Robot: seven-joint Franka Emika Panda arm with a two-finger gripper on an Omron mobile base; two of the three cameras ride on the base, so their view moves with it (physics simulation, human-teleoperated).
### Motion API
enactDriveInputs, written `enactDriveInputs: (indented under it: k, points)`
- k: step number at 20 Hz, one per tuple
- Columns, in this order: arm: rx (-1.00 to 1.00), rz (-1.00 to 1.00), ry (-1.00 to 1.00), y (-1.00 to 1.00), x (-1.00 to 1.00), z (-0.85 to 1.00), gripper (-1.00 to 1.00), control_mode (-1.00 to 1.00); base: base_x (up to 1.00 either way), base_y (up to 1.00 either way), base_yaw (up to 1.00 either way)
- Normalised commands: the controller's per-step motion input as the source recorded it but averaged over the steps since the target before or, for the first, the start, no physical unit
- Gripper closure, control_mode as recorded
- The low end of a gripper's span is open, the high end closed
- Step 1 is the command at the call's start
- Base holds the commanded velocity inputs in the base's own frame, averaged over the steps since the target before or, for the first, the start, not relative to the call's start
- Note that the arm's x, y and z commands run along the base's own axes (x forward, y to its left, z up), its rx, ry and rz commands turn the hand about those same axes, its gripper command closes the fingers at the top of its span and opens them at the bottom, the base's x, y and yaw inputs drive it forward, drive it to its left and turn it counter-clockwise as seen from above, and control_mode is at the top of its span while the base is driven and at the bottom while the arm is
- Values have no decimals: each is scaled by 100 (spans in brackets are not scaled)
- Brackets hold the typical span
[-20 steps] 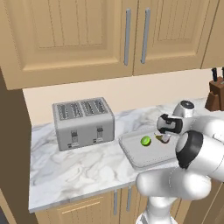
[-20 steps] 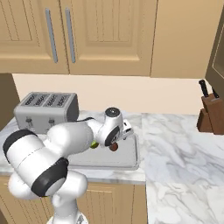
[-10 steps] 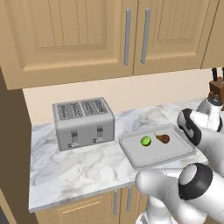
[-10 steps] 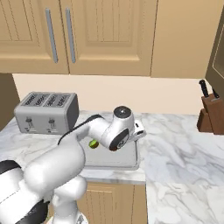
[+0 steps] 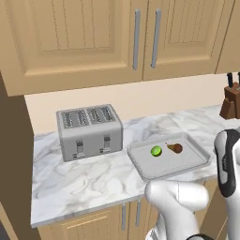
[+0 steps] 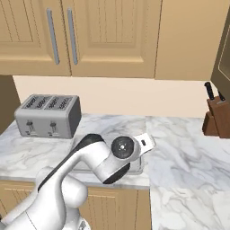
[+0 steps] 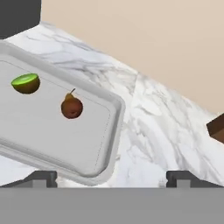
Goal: Pick the kiwi and pear from the fridge and place them inside the tupperware on the counter.
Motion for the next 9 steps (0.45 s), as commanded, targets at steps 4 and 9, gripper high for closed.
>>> enactDriveInputs:
  k: [4,9]
  points:
    - [0,0,-15,0,-17,37,-100,-100,0,0,0]
    - [0,0,-7,0,-1,39,-100,-100,0,0,0]
